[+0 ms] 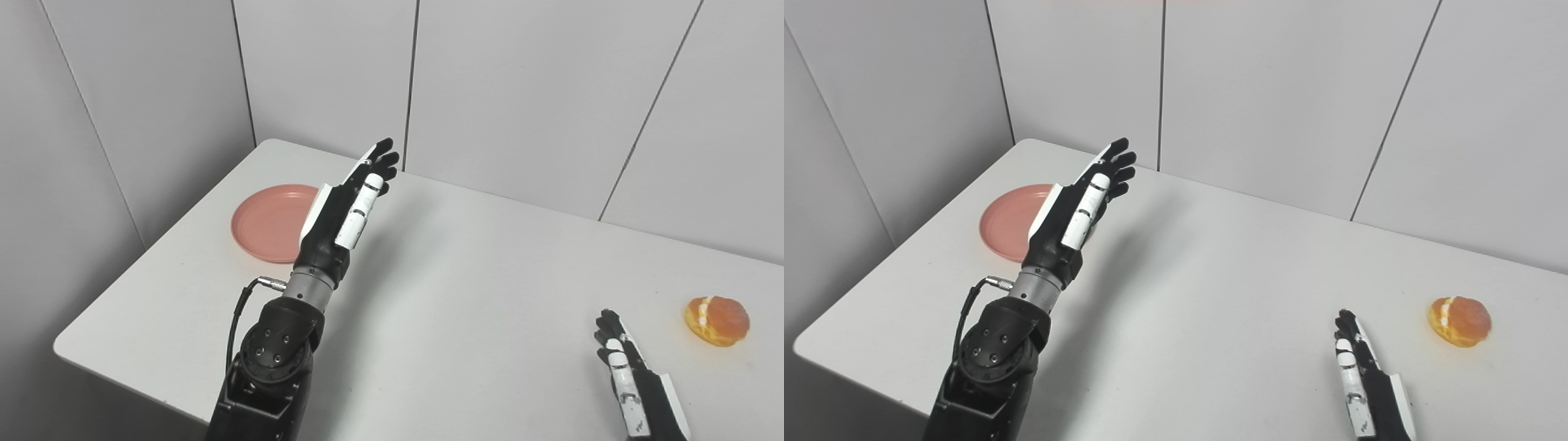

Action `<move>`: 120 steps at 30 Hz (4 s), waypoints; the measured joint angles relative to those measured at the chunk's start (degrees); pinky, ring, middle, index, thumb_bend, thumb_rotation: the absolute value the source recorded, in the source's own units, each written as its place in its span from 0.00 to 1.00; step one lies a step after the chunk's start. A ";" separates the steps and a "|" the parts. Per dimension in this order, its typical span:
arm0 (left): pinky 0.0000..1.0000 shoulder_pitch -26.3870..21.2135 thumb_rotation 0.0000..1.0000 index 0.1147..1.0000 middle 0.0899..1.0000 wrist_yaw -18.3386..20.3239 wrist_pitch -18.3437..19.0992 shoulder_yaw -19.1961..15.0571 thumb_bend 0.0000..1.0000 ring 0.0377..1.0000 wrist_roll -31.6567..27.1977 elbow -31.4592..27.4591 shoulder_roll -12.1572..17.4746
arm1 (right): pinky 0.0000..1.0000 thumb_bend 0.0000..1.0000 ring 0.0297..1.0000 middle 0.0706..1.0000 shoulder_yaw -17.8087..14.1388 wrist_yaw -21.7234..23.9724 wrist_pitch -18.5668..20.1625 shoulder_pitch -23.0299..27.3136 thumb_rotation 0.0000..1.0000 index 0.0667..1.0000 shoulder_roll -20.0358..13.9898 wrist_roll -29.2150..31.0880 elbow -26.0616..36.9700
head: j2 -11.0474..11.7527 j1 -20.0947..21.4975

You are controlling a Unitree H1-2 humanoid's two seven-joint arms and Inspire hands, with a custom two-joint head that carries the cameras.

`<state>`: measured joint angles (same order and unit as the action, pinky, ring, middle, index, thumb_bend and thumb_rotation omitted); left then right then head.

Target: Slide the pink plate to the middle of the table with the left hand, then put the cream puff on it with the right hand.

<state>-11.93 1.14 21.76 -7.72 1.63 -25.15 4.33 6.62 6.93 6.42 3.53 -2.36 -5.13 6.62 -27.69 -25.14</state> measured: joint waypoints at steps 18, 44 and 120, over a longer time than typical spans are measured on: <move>0.90 -7.63 1.00 0.85 0.88 -2.11 -0.02 -7.92 0.42 0.87 -2.64 8.67 8.05 | 0.96 0.08 0.94 0.94 0.08 0.20 0.28 -0.03 1.00 0.94 -0.33 0.13 0.04 | 0.09 -0.79; 0.91 -8.96 1.00 0.85 0.89 -2.87 -0.09 -16.92 0.39 0.91 -11.40 18.54 12.84 | 0.95 0.06 0.94 0.93 0.00 0.22 0.27 -0.08 1.00 0.93 -0.59 0.68 0.54 | 0.00 -1.23; 0.95 -12.59 1.00 0.90 0.93 -0.71 -12.92 -20.21 0.34 0.94 -21.44 54.30 18.83 | 0.95 0.07 0.94 0.94 0.30 0.31 1.80 -0.67 1.00 0.93 -1.19 0.09 2.33 | -1.67 -0.70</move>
<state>-24.53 0.43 8.85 -27.94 -19.81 29.16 23.16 6.91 7.25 8.22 2.87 -3.55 -5.04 8.94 -29.36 -25.84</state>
